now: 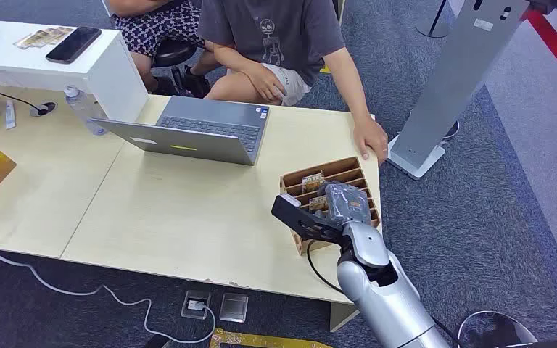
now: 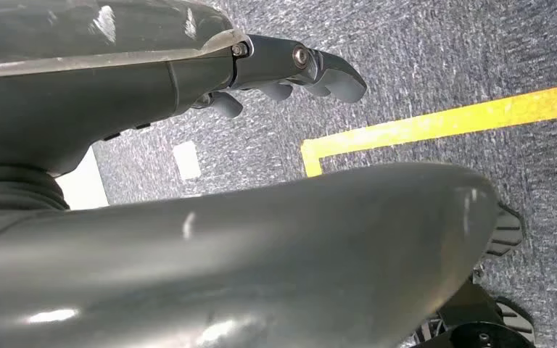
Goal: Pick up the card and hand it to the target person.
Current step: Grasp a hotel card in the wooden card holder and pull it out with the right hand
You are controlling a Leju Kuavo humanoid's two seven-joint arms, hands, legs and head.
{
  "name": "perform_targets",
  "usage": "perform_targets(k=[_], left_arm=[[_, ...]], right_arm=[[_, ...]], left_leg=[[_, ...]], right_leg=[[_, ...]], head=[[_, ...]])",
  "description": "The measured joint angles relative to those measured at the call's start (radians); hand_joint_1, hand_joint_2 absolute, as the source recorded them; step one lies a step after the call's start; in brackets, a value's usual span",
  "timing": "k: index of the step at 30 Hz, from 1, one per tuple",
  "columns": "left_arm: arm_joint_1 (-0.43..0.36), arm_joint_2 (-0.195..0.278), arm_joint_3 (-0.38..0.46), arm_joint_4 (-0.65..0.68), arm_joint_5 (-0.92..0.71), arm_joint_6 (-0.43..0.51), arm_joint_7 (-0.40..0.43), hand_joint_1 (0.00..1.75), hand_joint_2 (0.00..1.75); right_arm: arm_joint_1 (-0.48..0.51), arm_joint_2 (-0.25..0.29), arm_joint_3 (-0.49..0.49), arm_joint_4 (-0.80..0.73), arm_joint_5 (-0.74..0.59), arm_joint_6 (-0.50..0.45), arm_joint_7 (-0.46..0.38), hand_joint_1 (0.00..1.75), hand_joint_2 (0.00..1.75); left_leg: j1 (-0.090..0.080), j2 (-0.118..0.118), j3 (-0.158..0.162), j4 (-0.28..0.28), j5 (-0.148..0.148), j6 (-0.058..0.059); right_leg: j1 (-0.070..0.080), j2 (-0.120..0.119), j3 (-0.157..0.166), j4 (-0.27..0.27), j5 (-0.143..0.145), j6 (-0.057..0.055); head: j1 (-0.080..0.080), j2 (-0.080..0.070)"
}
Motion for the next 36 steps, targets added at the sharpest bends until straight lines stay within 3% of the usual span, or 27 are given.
perform_targets(k=[36], left_arm=[[0.000, 0.000, -0.001, 0.000, -0.004, -0.013, -0.003, 0.00, 0.00]], right_arm=[[0.000, 0.004, 0.002, 0.001, -0.020, 0.009, -0.018, 0.83, 1.75]], left_leg=[[0.000, 0.000, 0.000, 0.000, 0.000, 0.000]], right_leg=[[0.000, 0.000, 0.000, 0.000, 0.000, 0.000]], head=[[0.000, 0.000]])
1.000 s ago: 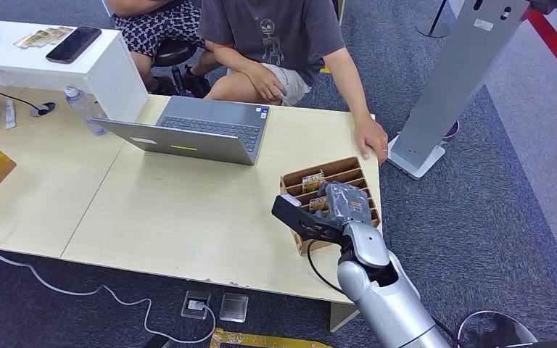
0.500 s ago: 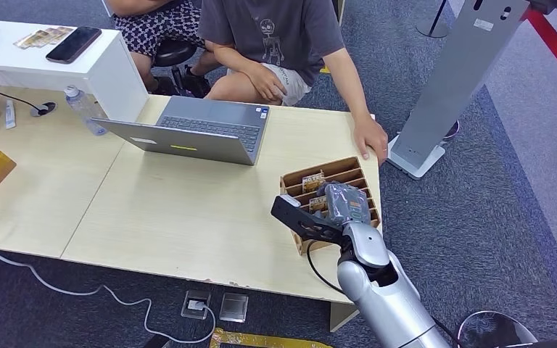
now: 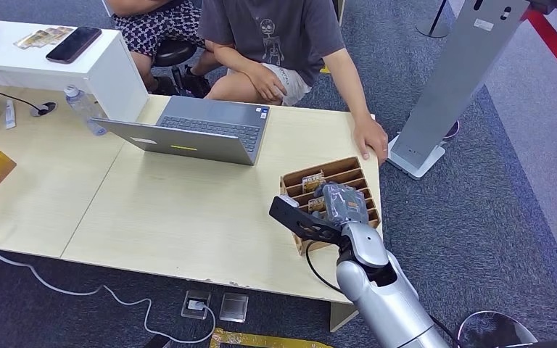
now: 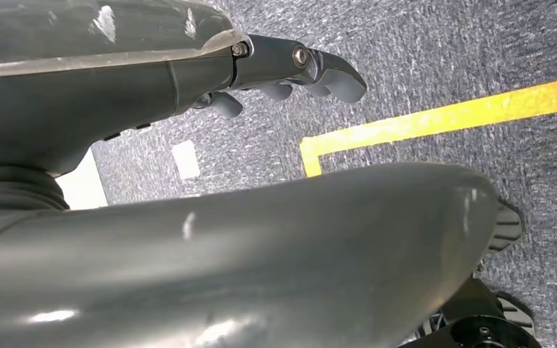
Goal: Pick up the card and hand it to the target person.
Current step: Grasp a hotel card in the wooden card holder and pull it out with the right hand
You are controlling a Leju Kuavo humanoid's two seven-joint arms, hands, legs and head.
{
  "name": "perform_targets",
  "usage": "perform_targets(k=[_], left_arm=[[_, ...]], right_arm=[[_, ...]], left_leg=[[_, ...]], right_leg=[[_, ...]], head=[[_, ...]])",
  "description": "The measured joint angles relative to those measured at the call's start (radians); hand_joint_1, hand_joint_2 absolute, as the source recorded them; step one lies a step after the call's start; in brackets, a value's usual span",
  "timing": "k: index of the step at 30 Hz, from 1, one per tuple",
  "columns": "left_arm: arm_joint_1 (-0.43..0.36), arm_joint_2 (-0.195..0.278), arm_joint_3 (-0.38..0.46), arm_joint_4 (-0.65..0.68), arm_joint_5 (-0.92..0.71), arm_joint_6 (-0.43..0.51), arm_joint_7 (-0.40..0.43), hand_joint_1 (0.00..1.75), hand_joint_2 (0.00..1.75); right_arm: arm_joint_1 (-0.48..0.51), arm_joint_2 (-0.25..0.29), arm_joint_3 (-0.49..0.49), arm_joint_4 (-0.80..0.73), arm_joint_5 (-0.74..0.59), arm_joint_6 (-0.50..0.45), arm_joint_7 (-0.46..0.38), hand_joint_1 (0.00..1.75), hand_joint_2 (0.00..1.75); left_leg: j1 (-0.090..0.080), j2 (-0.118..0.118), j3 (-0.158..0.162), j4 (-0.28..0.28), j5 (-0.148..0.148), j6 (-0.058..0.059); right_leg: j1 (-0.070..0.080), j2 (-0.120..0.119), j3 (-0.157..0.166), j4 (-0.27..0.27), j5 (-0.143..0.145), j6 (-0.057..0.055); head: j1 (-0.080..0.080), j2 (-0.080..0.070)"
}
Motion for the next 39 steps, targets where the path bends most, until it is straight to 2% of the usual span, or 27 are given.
perform_targets(k=[20, 26, 31, 36, 39], left_arm=[[0.000, 0.000, -0.001, 0.000, -0.004, -0.003, -0.003, 0.00, 0.00], [0.000, 0.000, -0.001, 0.000, -0.004, -0.005, -0.003, 0.00, 0.00], [0.000, 0.000, -0.001, 0.000, -0.004, -0.005, -0.003, 0.00, 0.00], [0.000, 0.000, -0.001, 0.000, -0.004, -0.005, -0.003, 0.00, 0.00], [0.000, 0.000, -0.001, 0.000, -0.004, -0.006, -0.003, 0.00, 0.00]], right_arm=[[0.000, -0.001, -0.002, 0.013, -0.005, -0.001, 0.000, 0.89, 1.75], [0.000, -0.002, -0.002, 0.016, -0.005, -0.001, 0.000, 0.98, 1.75], [0.000, -0.002, -0.002, 0.017, -0.005, -0.001, 0.000, 1.26, 1.75], [-0.001, -0.003, -0.002, 0.017, -0.005, -0.001, 0.000, 1.38, 1.75], [-0.002, -0.003, -0.002, 0.017, -0.004, -0.001, 0.000, 1.65, 1.75]], left_leg=[[0.000, 0.000, 0.000, 0.000, 0.000, 0.000], [0.000, 0.000, 0.000, 0.000, 0.000, 0.000], [0.000, 0.000, 0.000, 0.000, 0.000, 0.000], [0.000, 0.000, 0.000, 0.000, 0.000, 0.000], [0.000, 0.000, 0.000, 0.000, 0.000, 0.000]], right_leg=[[0.000, 0.000, 0.000, 0.000, 0.000, 0.000], [0.000, 0.000, 0.000, 0.000, 0.000, 0.000], [0.000, 0.000, 0.000, 0.000, 0.000, 0.000], [0.000, 0.000, 0.000, 0.000, 0.000, 0.000], [0.000, 0.000, 0.000, 0.000, 0.000, 0.000]], head=[[0.000, 0.000], [0.000, 0.000], [0.000, 0.000], [0.000, 0.000], [0.000, 0.000]])
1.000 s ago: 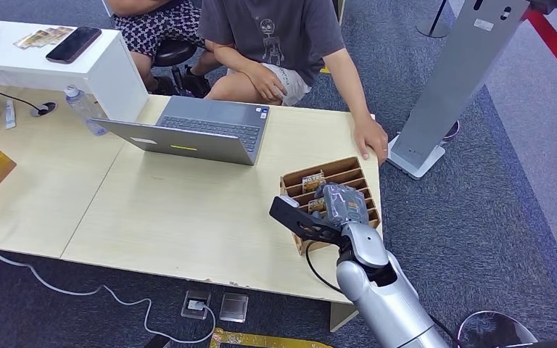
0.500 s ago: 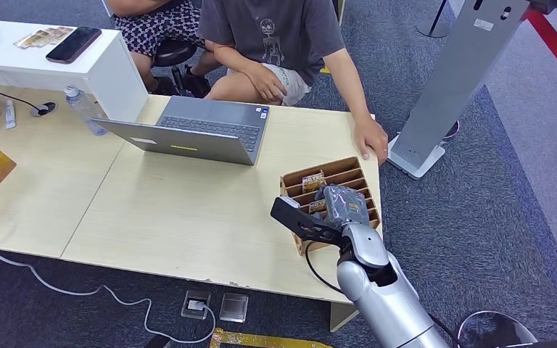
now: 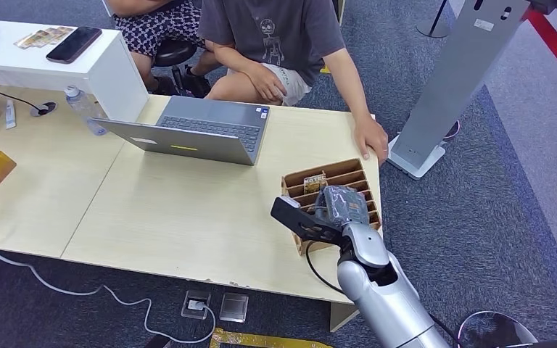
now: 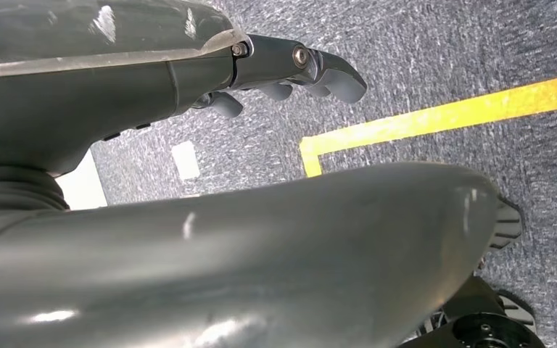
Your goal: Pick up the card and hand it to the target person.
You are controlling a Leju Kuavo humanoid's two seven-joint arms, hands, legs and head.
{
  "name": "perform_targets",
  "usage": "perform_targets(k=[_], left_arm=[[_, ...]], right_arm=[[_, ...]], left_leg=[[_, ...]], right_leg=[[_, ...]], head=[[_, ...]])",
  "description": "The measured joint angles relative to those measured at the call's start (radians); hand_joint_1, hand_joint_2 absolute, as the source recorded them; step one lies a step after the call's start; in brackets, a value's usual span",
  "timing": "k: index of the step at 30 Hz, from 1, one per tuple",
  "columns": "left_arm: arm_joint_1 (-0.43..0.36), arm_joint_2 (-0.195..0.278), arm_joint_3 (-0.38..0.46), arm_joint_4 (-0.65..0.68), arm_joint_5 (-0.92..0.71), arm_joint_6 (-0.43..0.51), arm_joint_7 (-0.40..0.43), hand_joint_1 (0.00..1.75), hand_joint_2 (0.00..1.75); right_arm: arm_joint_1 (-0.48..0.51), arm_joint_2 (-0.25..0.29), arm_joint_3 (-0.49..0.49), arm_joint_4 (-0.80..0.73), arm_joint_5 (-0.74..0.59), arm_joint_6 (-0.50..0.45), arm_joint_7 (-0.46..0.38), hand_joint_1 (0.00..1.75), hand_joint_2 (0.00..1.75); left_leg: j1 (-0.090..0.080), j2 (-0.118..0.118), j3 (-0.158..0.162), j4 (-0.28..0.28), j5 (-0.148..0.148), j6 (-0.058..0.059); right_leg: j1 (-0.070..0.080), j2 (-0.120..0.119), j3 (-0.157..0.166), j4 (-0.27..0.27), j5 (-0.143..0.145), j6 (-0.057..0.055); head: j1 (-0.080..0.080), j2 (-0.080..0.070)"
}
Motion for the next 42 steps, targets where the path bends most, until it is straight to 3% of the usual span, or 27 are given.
perform_targets(k=[2, 17, 26, 31, 35, 42], left_arm=[[0.000, 0.000, 0.000, 0.000, 0.000, 0.000, 0.000, 0.00, 0.00], [0.000, 0.000, -0.001, 0.000, -0.005, -0.001, 0.000, 0.00, 0.00], [0.005, 0.000, -0.001, 0.000, 0.008, 0.002, -0.016, 0.00, 0.00], [0.005, 0.000, -0.001, 0.000, 0.000, 0.002, -0.025, 0.00, 0.00], [0.001, 0.000, -0.003, 0.000, -0.011, 0.001, -0.031, 0.00, 0.00], [-0.023, 0.000, -0.012, 0.000, -0.016, -0.002, -0.027, 0.00, 0.00]], right_arm=[[0.000, 0.000, -0.001, 0.000, 0.000, 0.000, 0.000, 1.74, 1.75], [0.011, -0.012, -0.022, -0.028, 0.008, -0.036, -0.013, 1.75, 1.75], [0.025, -0.052, -0.089, -0.277, 0.081, -0.070, -0.065, 1.75, 1.75], [-0.035, -0.064, -0.119, -0.348, 0.082, -0.081, -0.132, 1.75, 1.75], [-0.145, -0.056, -0.122, -0.284, 0.034, -0.138, -0.232, 1.75, 1.75], [-0.364, 0.030, -0.111, 0.076, -0.010, -0.257, -0.385, 1.75, 1.75]], left_leg=[[0.000, 0.000, 0.000, 0.000, 0.000, 0.000], [0.000, 0.000, 0.000, 0.000, 0.000, 0.000], [0.000, 0.000, 0.000, 0.000, 0.000, 0.000], [0.000, 0.001, 0.000, 0.000, 0.000, 0.000], [0.000, 0.001, 0.000, 0.000, 0.000, 0.000], [0.000, -0.002, -0.001, 0.000, 0.001, 0.000]], right_leg=[[0.000, 0.000, 0.000, 0.000, 0.000, 0.000], [0.000, 0.000, 0.000, 0.000, 0.000, 0.000], [0.000, 0.000, 0.000, 0.000, 0.000, 0.000], [0.000, 0.000, 0.000, 0.000, 0.000, 0.000], [0.000, 0.000, 0.000, 0.001, 0.000, 0.000], [0.000, -0.001, 0.000, 0.002, 0.000, 0.000]], head=[[0.000, 0.000], [0.000, 0.000], [0.000, 0.000], [0.000, 0.000], [-0.001, 0.000], [-0.002, 0.000]])
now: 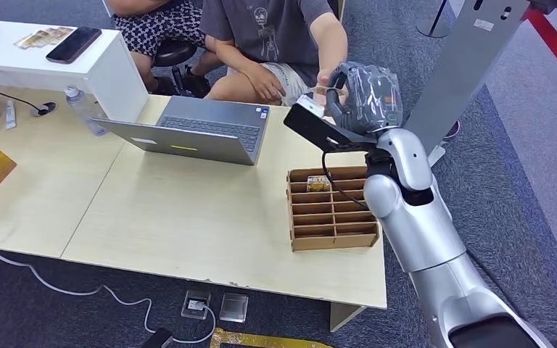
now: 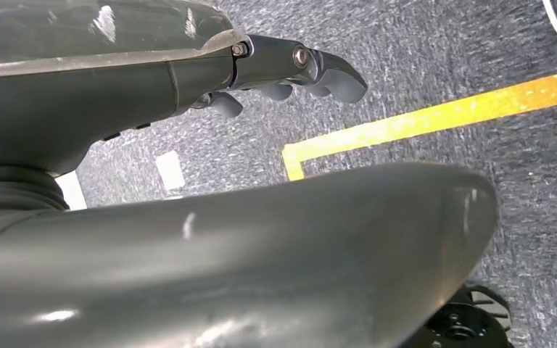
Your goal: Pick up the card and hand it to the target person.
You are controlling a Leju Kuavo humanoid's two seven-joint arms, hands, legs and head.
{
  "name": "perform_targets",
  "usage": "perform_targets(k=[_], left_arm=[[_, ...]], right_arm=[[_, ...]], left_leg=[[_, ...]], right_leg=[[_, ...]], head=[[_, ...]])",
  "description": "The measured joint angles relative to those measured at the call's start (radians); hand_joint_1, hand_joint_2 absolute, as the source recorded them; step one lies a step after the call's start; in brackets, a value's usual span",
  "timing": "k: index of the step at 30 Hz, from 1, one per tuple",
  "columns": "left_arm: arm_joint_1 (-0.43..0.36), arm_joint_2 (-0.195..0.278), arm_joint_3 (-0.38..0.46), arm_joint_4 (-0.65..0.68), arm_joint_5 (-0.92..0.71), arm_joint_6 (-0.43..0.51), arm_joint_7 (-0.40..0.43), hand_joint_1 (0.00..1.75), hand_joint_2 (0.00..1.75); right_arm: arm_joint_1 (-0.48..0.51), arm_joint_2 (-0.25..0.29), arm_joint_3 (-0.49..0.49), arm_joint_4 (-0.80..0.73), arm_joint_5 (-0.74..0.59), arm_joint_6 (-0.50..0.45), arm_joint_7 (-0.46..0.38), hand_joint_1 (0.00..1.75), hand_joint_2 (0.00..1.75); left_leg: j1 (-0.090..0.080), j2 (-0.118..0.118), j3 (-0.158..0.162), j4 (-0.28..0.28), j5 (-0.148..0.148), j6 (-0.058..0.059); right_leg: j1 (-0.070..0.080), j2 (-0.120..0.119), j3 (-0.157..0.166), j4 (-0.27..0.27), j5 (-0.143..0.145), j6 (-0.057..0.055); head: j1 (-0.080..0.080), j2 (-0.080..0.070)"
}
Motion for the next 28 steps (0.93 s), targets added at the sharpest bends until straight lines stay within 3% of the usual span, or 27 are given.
perform_targets(k=[6, 10, 17, 28], left_arm=[[-0.004, 0.001, -0.007, 0.000, 0.007, 0.002, 0.001, 0.00, 0.00], [0.000, 0.004, -0.011, 0.000, 0.013, 0.001, 0.001, 0.00, 0.00], [0.010, 0.011, -0.014, 0.000, 0.010, -0.004, 0.005, 0.00, 0.00], [0.010, 0.011, -0.014, 0.000, 0.021, -0.002, -0.004, 0.00, 0.00]], right_arm=[[-0.065, 0.075, 0.024, 0.265, 0.011, -0.020, -0.023, 1.75, 1.75], [-0.071, 0.105, 0.041, 0.383, 0.022, -0.021, -0.027, 0.00, 1.75], [-0.074, 0.127, 0.055, 0.498, 0.021, -0.026, -0.027, 0.00, 1.75], [-0.105, 0.126, 0.055, 0.549, -0.051, -0.108, -0.052, 0.00, 1.75]], left_leg=[[0.000, -0.001, -0.001, 0.000, 0.000, 0.000], [0.000, -0.001, -0.001, 0.000, 0.000, 0.000], [0.000, 0.000, 0.000, 0.000, 0.000, 0.000], [0.000, 0.000, 0.000, 0.000, 0.000, 0.000]], right_leg=[[0.000, 0.000, 0.000, 0.000, 0.000, 0.000], [0.000, 0.000, -0.001, -0.001, 0.000, 0.000], [0.000, 0.000, -0.001, -0.001, 0.000, 0.000], [0.000, 0.000, -0.001, -0.001, 0.000, 0.000]], head=[[0.000, 0.000], [0.001, 0.000], [0.001, 0.000], [0.002, 0.000]])
